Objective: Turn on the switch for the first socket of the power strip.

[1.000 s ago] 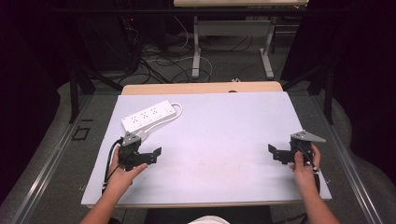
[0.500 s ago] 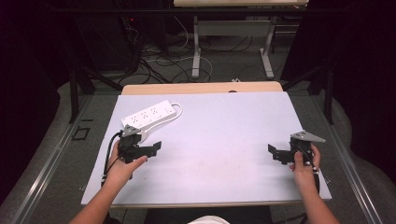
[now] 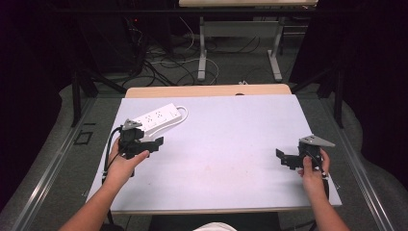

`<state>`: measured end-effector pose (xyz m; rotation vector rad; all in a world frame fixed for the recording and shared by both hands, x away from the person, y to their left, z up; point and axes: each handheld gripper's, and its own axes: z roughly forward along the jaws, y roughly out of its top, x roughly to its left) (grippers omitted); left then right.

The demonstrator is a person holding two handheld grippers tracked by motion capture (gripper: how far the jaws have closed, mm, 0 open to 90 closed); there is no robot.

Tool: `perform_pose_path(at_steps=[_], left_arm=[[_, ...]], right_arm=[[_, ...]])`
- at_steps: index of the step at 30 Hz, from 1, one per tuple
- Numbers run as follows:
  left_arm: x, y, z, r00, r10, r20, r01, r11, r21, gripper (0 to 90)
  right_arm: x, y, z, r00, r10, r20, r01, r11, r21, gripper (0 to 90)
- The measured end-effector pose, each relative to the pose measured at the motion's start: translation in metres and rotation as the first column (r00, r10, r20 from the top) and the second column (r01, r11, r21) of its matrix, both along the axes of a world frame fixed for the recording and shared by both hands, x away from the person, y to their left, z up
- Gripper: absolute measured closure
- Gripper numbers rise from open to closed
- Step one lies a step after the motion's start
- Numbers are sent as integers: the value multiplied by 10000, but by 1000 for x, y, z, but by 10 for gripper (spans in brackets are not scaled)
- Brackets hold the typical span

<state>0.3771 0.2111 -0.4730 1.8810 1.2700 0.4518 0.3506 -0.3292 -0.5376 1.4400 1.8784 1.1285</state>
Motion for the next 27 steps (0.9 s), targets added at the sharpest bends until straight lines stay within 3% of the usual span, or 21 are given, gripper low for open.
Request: perform_pose_path(at_steps=[4,5,11,27], left_arm=[[4,2,5,10000,41,90,-42,9999,146,178],[5,3,7,10000,-1,-43,1,10000,75,182],[12,5,12,9995,286,142,-285,9996,-73,207],[32,5,29,9989,467,16,-467,9984,325,238]], right_arm=[[0,0,0,10000,26,-17,-26,10000,-10,0],[0,0,0,10000,1,-61,-1,10000,-42,0],[0,0,0,10000,35,-28,-35,10000,1,0],[0,0,-1,10000,49,-50,-49,10000,-24,0]])
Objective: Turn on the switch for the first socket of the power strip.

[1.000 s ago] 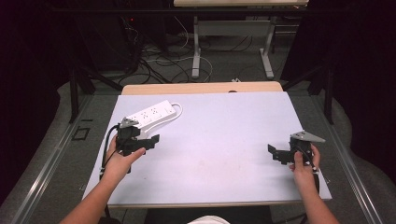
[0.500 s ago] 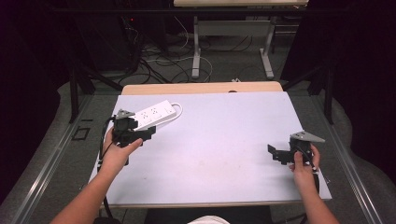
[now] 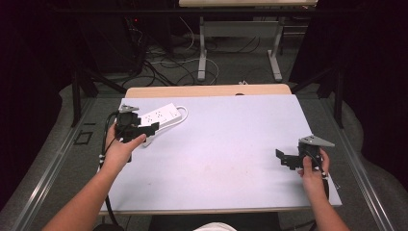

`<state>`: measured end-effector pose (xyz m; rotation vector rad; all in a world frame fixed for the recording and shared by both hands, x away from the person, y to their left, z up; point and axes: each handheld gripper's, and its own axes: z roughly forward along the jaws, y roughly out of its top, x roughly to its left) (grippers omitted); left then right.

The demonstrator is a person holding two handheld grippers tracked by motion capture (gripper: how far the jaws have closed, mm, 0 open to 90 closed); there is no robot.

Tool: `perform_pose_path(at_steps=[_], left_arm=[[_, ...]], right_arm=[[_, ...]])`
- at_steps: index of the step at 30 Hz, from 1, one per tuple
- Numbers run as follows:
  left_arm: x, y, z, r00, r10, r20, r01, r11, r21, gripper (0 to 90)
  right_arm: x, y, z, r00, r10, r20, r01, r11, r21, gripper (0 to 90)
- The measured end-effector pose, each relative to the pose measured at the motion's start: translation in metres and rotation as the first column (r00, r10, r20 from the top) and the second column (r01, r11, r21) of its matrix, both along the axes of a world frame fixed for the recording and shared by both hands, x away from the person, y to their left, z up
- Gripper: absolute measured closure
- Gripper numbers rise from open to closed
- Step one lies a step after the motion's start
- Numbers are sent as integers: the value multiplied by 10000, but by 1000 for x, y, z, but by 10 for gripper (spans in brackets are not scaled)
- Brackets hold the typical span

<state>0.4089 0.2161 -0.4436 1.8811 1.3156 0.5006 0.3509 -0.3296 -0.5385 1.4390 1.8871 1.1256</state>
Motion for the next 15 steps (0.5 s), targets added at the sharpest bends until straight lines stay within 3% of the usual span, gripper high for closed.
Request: perform_pose_path(at_steps=[5,15], left_arm=[[7,-2,5,10000,-53,52,52,9998,206,255],[23,-9,13,9993,46,-369,-35,9995,315,270]], right_arm=[[0,0,0,10000,8,-29,-8,10000,-4,0],[1,1,-2,10000,1,-10,-1,10000,-9,0]])
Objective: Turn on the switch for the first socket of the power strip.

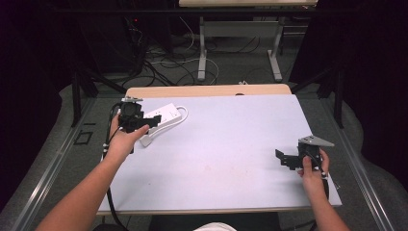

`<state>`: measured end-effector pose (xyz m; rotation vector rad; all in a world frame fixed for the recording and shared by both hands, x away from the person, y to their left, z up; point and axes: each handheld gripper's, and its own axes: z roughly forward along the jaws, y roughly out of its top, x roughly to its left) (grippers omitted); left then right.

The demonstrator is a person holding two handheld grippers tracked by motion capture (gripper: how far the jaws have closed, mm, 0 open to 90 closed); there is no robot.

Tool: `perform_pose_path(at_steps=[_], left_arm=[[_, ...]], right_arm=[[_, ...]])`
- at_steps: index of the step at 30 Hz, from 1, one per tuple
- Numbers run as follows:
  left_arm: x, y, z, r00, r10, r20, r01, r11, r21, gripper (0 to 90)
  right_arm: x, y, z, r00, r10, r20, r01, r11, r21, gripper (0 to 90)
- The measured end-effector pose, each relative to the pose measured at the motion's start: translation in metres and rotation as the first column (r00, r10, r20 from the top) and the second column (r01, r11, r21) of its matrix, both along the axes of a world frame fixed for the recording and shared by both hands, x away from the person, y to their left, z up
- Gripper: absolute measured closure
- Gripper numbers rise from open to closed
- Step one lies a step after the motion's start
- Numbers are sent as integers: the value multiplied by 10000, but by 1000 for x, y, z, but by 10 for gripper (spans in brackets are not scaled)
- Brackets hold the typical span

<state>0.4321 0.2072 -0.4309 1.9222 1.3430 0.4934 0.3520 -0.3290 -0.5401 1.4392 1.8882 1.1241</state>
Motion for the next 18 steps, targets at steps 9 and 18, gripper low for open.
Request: perform_pose_path(at_steps=[9,18], left_arm=[[15,-2,3,9983,279,-511,-295,9991,-317,291],[27,-4,6,9944,533,-911,-560,9981,-269,345]], right_arm=[[0,0,-1,10000,53,-30,-53,10000,-32,0],[0,1,-1,9998,140,-135,-140,9999,24,0]])
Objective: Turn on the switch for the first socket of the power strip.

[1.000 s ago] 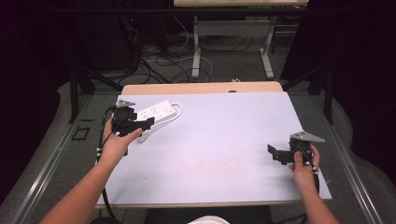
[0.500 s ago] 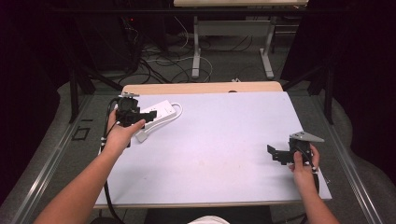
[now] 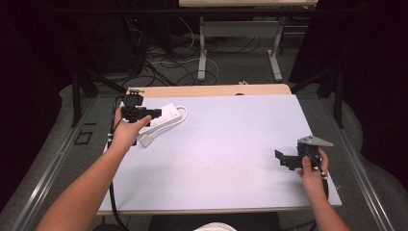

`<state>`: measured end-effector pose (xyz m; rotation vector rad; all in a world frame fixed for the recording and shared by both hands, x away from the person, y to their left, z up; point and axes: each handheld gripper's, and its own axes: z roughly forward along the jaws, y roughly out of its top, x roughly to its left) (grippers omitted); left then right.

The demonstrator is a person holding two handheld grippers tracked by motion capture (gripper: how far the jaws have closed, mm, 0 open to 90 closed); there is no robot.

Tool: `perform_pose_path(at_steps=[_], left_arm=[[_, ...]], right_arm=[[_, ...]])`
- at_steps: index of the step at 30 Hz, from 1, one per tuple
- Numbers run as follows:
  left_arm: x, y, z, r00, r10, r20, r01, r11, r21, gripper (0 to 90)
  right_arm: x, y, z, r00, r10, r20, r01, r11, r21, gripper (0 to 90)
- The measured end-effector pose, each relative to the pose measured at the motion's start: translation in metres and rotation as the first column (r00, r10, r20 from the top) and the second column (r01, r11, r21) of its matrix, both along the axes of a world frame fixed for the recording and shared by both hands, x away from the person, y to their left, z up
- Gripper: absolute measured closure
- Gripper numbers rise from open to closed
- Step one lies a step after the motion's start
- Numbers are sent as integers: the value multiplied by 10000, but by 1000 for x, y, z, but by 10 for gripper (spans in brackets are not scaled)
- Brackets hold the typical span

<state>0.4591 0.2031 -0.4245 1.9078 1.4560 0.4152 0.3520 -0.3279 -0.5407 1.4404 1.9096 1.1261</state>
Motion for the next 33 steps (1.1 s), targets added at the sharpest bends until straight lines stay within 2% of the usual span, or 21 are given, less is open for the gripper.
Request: perform_pose_path(at_steps=[4,6,7,8,9,15,18,20,21,22,33], left_arm=[[5,-3,0,9998,172,-71,-171,9998,109,384],[7,-4,1,9998,95,-147,-94,9999,76,409],[8,-6,0,9999,159,-63,-159,9999,19,416],[9,-7,1,9998,55,-170,-53,10000,78,424],[10,-9,1,9999,122,-82,-121,9999,78,439],[13,-19,2,9998,-43,-197,50,9994,332,495],[16,-23,1,10000,-29,-74,32,9990,447,515],[18,-24,0,9998,-67,-210,78,9987,513,536],[19,-24,-1,9999,-37,-113,43,9986,534,551],[20,-25,-1,9998,22,-217,-11,9989,469,553],[34,-25,-8,9990,422,-170,-413,9979,493,630]], right_arm=[[0,0,-1,10000,-7,-8,7,10000,-14,0],[0,1,-1,10000,-5,-20,5,10000,11,0],[0,1,-1,10000,9,-19,-9,10000,3,0],[1,1,-1,10000,17,-18,-17,10000,7,0],[1,1,-1,10000,19,-31,-19,10000,14,0],[1,1,-1,10000,52,-52,-52,10000,31,0],[1,1,-1,10000,60,-62,-60,10000,42,0],[1,1,-2,10000,61,-72,-61,10000,53,0],[1,0,-1,10000,68,-65,-68,10000,-31,0],[1,0,-1,10000,69,-52,-69,10000,-24,0],[2,0,-2,9999,107,-63,-107,9999,26,0]])
